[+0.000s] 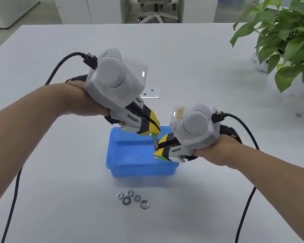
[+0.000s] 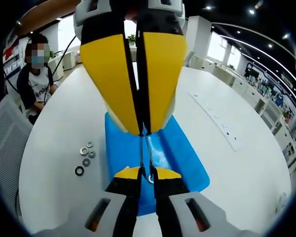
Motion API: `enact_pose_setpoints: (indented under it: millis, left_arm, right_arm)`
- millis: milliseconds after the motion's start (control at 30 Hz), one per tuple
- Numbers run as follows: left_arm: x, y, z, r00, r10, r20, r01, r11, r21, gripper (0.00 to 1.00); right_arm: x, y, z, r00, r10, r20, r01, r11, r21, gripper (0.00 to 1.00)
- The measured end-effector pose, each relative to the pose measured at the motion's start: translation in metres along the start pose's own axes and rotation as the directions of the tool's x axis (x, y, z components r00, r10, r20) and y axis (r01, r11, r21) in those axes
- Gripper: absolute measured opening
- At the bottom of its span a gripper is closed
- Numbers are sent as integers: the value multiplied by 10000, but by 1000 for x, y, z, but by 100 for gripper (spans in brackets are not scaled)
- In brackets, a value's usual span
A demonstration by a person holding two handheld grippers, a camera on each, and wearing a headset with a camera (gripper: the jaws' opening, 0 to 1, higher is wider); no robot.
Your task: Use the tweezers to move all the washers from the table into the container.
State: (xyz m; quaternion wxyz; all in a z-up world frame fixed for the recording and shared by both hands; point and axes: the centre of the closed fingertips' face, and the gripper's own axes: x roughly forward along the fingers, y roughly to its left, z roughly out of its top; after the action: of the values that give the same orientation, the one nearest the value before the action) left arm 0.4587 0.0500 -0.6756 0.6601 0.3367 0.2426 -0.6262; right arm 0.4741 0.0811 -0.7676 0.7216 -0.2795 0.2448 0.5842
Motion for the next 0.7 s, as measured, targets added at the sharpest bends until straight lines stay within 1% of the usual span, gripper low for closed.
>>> enact_pose_setpoints:
  millis: [233,467,700]
  left_arm:
    - [-9,-5,8,10000,-9,32,8,10000,64,5]
    - [-16,-16,14,10000,-21,-12,21,10000,65,5]
    - [-22,-23,18,10000,11,-69,-11,10000,67,5]
  right_arm:
    - [-9,4,10,9998,-120,133,122,9998,-166,11]
    - [-17,14,15,9998,-129,165,135,9992,-372,11]
    - [-22,22,21,9995,-183,268,193,9990,-402,11]
